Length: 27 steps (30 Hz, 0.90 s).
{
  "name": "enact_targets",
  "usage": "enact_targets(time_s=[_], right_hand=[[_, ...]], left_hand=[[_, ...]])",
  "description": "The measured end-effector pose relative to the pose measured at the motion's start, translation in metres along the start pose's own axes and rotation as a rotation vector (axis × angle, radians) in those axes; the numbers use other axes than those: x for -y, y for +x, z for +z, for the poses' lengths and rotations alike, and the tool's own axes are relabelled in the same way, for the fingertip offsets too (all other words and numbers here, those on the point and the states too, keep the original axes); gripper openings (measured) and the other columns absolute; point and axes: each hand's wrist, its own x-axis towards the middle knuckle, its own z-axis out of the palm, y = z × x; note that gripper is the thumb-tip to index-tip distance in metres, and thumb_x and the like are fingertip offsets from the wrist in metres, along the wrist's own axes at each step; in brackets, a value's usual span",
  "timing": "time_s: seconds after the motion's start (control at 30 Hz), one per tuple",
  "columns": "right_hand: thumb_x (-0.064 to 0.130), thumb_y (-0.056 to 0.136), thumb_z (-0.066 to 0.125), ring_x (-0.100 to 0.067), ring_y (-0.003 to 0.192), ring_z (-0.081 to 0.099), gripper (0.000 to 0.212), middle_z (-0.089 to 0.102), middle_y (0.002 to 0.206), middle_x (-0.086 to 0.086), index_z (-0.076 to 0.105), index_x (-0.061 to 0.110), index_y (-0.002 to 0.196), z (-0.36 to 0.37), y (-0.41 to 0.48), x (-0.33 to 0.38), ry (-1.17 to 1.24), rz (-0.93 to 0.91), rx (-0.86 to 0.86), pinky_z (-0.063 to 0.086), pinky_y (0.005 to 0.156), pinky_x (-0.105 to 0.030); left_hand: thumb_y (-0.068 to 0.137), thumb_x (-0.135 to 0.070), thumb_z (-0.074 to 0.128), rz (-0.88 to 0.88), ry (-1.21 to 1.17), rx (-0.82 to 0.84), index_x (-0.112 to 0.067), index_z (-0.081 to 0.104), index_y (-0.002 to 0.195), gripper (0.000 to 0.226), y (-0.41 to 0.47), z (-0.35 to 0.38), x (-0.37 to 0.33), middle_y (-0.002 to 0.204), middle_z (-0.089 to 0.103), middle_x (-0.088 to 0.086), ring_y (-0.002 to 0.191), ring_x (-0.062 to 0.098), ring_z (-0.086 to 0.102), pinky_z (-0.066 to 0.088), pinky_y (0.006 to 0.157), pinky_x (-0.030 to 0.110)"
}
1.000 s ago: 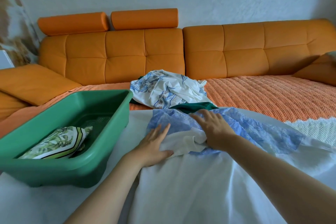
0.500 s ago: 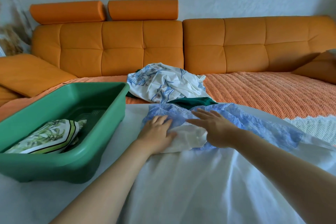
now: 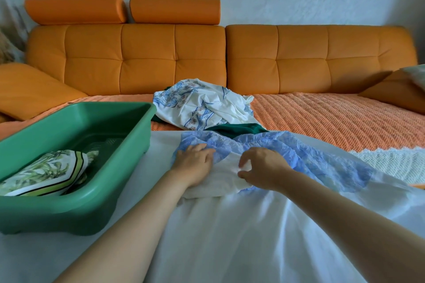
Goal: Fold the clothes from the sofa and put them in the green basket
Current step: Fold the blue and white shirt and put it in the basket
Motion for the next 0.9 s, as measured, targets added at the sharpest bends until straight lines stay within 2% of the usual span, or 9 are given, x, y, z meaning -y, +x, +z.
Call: enact_targets(time_s=[0.07, 0.13, 0.27, 0.37, 0.47, 0.53, 0.67, 0.77, 0.9], right_hand=[[0.045, 0.089, 0.059, -0.019, 0.118, 0.054, 0.034, 0.057, 0.124, 0.005, 0.059, 0.036, 0.122, 0.0, 0.008, 0.002, 0.12, 0.061, -0.005, 0.042, 0.097, -0.036], [0.044, 0.095, 0.05, -0.023, 0.12, 0.054, 0.038, 0.06, 0.127, 0.002, 0.057, 0.03, 0.13, 0.0, 0.018, 0.0, 0.157, 0.194, 0.002, 0.043, 0.097, -0.038], [0.037, 0.093, 0.052, -0.02, 0.093, 0.062, 0.017, 0.07, 0.095, 0.004, 0.067, 0.029, 0.09, 0.008, 0.034, -0.008, 0.073, 0.257, 0.035, 0.044, 0.081, -0.032], [0.029, 0.092, 0.053, -0.017, 0.071, 0.058, 0.025, 0.06, 0.07, 0.009, 0.056, 0.023, 0.068, 0.007, 0.047, -0.014, 0.208, 0.286, -0.024, 0.04, 0.062, -0.028], [0.026, 0.097, 0.048, -0.015, 0.065, 0.056, 0.022, 0.059, 0.072, 0.006, 0.059, 0.021, 0.078, -0.001, 0.058, -0.018, 0.307, 0.312, -0.149, 0.045, 0.056, -0.03], [0.024, 0.097, 0.048, -0.014, 0.067, 0.057, 0.017, 0.061, 0.077, 0.005, 0.064, 0.022, 0.091, -0.004, 0.058, -0.021, 0.259, 0.333, -0.154, 0.045, 0.054, -0.028], [0.013, 0.088, 0.056, -0.022, 0.093, 0.061, 0.033, 0.063, 0.113, -0.002, 0.063, 0.022, 0.119, -0.006, 0.052, -0.022, 0.068, 0.329, -0.114, 0.051, 0.066, -0.032], [0.018, 0.093, 0.05, -0.026, 0.112, 0.056, 0.041, 0.054, 0.134, -0.005, 0.058, 0.023, 0.133, -0.008, 0.049, -0.005, 0.169, 0.21, -0.207, 0.053, 0.091, -0.041], [0.046, 0.102, 0.035, -0.03, 0.144, 0.03, 0.055, 0.031, 0.156, -0.008, 0.032, 0.02, 0.151, 0.016, 0.033, 0.016, -0.074, -0.057, 0.152, 0.027, 0.115, -0.05]], left_hand=[[0.104, -0.023, 0.034, 0.055, 0.006, -0.101, -0.032, 0.044, 0.148, 0.046, 0.011, -0.005, 0.007, 0.156, 0.038, -0.002, 0.144, 0.021, 0.032, 0.034, 0.111, 0.04], [0.102, -0.016, 0.036, 0.069, 0.115, -0.113, -0.031, 0.038, 0.151, 0.052, 0.024, -0.008, 0.014, 0.155, 0.04, -0.001, 0.141, 0.025, 0.035, 0.035, 0.107, 0.037], [0.103, -0.024, 0.04, 0.056, 0.375, -0.128, -0.032, 0.051, 0.14, 0.04, 0.044, -0.002, 0.023, 0.141, 0.052, 0.0, 0.129, 0.025, 0.045, 0.031, 0.103, 0.037], [0.097, -0.014, 0.047, 0.014, 0.355, -0.248, -0.028, 0.066, 0.117, 0.031, 0.056, -0.007, 0.028, 0.12, 0.062, 0.002, 0.114, 0.027, 0.055, 0.038, 0.093, 0.036], [0.092, 0.0, 0.051, -0.016, 0.133, -0.45, -0.016, 0.065, 0.109, 0.027, 0.065, -0.016, 0.025, 0.11, 0.06, 0.008, 0.099, 0.031, 0.058, 0.043, 0.073, 0.037], [0.088, 0.006, 0.054, -0.013, 0.074, -0.471, -0.014, 0.06, 0.116, 0.035, 0.064, -0.011, 0.019, 0.118, 0.053, 0.009, 0.099, 0.032, 0.056, 0.041, 0.068, 0.036], [0.092, -0.006, 0.046, 0.019, 0.124, -0.259, -0.022, 0.063, 0.117, 0.034, 0.058, 0.0, 0.006, 0.128, 0.056, 0.004, 0.113, 0.029, 0.054, 0.043, 0.087, 0.038], [0.104, -0.032, 0.025, 0.005, 0.24, 0.015, -0.024, 0.046, 0.145, 0.047, 0.053, 0.007, 0.011, 0.149, 0.047, 0.001, 0.135, 0.025, 0.043, 0.032, 0.109, 0.043], [0.103, -0.056, 0.013, -0.071, 0.202, 0.108, -0.026, 0.01, 0.159, 0.065, 0.036, 0.018, 0.029, 0.167, 0.007, -0.001, 0.153, 0.019, 0.005, 0.008, 0.122, 0.046]])
